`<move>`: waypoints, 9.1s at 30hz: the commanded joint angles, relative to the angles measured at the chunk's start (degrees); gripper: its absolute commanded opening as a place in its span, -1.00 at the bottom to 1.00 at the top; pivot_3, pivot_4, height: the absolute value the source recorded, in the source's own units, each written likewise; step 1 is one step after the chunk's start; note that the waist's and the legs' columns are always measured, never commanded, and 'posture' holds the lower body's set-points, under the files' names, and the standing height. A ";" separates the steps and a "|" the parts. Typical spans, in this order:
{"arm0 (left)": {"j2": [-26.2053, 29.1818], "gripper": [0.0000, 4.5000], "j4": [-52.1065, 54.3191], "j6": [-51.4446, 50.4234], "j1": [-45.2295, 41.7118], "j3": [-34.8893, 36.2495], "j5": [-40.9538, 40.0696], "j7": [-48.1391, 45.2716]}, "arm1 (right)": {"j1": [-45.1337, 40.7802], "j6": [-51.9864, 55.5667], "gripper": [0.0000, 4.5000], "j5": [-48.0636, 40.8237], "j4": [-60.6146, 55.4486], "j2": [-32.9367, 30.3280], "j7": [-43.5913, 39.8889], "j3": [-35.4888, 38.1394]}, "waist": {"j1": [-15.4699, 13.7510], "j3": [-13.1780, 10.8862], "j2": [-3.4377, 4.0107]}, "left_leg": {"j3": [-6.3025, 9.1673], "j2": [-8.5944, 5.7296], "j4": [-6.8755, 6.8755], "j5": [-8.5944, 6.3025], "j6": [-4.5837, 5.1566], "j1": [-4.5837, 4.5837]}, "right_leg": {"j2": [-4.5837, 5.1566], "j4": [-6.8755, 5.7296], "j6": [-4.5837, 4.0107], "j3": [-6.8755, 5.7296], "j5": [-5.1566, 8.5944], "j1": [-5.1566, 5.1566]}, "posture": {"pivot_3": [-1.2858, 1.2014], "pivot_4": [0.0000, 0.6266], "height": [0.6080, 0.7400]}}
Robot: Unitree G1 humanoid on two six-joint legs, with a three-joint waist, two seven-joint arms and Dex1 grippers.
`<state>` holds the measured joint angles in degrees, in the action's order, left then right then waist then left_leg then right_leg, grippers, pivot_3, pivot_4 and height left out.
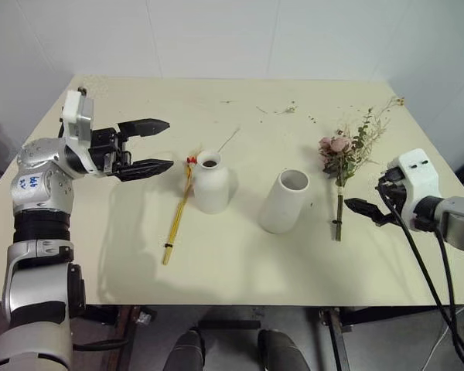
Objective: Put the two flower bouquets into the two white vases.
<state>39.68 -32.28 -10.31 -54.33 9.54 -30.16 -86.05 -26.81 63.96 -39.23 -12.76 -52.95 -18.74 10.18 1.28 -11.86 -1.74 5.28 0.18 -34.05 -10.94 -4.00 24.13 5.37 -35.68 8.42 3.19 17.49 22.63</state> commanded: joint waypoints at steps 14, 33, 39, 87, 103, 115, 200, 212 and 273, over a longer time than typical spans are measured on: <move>2.79 1.00 6.02 -4.72 -2.56 -3.12 -0.86 -4.20 | -18.04 -8.57 0.96 15.96 28.38 13.04 -2.37 -7.84 | 0.52 -0.03 0.05 | 0.01 -0.02 0.10 0.01 0.00 0.02 | -0.02 -0.16 0.07 0.04 0.05 0.13 | 0.03 -0.52 1.00; 2.74 1.00 5.40 -4.22 -2.34 -4.13 0.24 -3.25 | -24.10 -21.10 -0.99 22.83 33.48 17.22 1.86 -0.41 | 0.68 -0.06 0.11 | 0.00 -0.05 0.10 0.02 -0.02 0.01 | -0.01 -0.23 0.08 0.06 0.05 0.15 | 0.03 -0.52 1.00; 2.24 1.00 4.86 -4.67 -2.78 -4.45 -0.48 -4.16 | -26.13 -27.46 -0.99 20.35 21.57 18.70 1.13 2.98 | 0.79 -0.09 0.15 | 0.01 -0.05 0.15 0.02 -0.02 0.01 | -0.02 -0.21 0.10 0.06 0.07 0.16 | 0.03 -0.52 1.00; -0.16 1.00 -2.49 -1.55 -7.02 -6.28 1.35 -4.83 | 2.63 -45.07 -0.83 5.19 -8.80 41.02 -5.52 -3.12 | 0.55 -0.09 0.15 | 0.22 -0.10 0.24 0.17 -0.04 -0.01 | -0.05 -0.34 0.08 0.04 0.08 0.16 | 0.03 -0.52 1.00; -0.71 1.00 -2.47 -0.30 -6.77 -4.98 1.38 -2.28 | 14.88 -27.05 0.97 -10.10 -27.30 10.08 -15.82 10.82 | 0.21 -0.10 0.13 | 0.23 -0.16 0.21 0.17 -0.03 0.01 | 0.01 -0.23 0.10 0.02 0.09 0.06 | 0.03 -0.52 1.00; -1.34 1.00 2.19 -1.78 -0.46 3.33 7.00 29.52 | 12.61 -19.41 0.97 -26.98 -26.97 -3.64 -16.67 18.70 | 0.29 -0.12 0.08 | 0.20 -0.13 0.11 0.16 -0.02 -0.09 | 0.06 -0.21 0.11 0.04 0.07 -0.04 | 0.03 -0.52 1.00; -9.29 -0.99 10.25 -13.44 -4.98 1.43 15.13 66.21 | 10.85 -19.62 1.00 -22.95 -22.85 -2.29 -23.03 13.81 | -1.24 -0.15 0.02 | 0.16 -0.27 0.10 0.09 -0.04 0.05 | 0.16 0.11 0.23 0.04 0.00 -0.06 | 0.03 -0.52 1.00; -19.42 -0.99 7.30 -4.87 -11.66 10.49 -4.14 48.01 | 12.77 -20.74 1.00 -26.01 -25.74 -0.64 -22.18 15.10 | -1.18 -0.15 0.02 | 0.15 -0.29 -0.09 0.10 -0.04 0.05 | 0.14 0.06 0.36 0.05 -0.07 -0.15 | 0.03 -0.52 1.00; -7.05 0.99 15.91 -14.96 3.07 3.10 -3.09 20.98 | 20.05 -23.90 1.00 -28.09 -28.67 -2.39 -17.68 18.99 | -1.09 -0.15 0.01 | 0.19 -0.25 -0.08 0.12 0.01 0.02 | 0.11 0.08 0.28 0.05 -0.08 -0.18 | 0.03 -0.52 1.00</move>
<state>31.30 -18.30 -26.05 -50.95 11.09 -31.89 -63.57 -7.00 41.07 -67.65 -41.38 -54.31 -35.02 26.67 0.19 -12.01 -1.72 5.46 -0.07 -34.13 -10.82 -3.99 24.15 5.48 -35.59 8.70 3.25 17.41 22.46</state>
